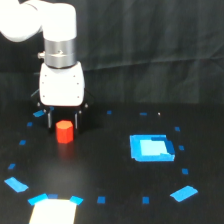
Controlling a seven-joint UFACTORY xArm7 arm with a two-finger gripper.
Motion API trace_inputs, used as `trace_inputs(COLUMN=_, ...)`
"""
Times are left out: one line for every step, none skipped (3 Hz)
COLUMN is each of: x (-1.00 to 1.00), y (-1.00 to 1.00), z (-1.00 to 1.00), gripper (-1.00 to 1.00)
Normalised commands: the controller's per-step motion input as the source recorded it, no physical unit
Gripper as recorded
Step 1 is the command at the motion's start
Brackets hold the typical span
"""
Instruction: Pick up the red object from the table
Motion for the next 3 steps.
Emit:
trace_inputs(x=0.1, y=-0.35, z=-0.46, gripper=-0.92)
trace_inputs(x=0.3, y=-0.2, z=0.13, gripper=-1.0)
trace_inputs(x=0.13, y=0.24, z=0.74, gripper=-0.8)
